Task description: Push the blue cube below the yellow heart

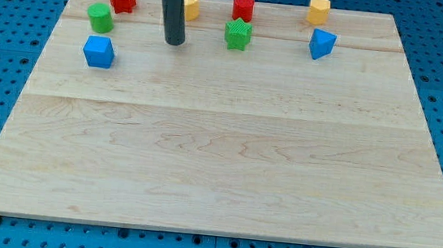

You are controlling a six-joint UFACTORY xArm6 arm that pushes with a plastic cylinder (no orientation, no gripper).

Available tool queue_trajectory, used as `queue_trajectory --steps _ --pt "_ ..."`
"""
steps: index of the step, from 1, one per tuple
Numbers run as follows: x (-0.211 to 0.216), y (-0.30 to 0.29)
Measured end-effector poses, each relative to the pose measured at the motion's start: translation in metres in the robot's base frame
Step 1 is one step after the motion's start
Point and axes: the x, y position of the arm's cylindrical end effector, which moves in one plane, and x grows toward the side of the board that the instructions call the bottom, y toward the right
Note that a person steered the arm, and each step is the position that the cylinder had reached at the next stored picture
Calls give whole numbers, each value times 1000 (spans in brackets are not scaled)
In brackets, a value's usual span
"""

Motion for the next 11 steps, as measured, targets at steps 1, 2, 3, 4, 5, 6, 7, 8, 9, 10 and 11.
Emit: queue_trajectory --steps 1,2,3,4,5,6,7,8,9,10,11 --pt "18 -27" --pt "58 -60" --pt "88 -112" --pt "86 -179" --pt "67 -157" --pt "65 -124" --pt "60 -101" --pt "47 -80" --pt "25 -78" --pt "-3 -79" --pt "-18 -79"
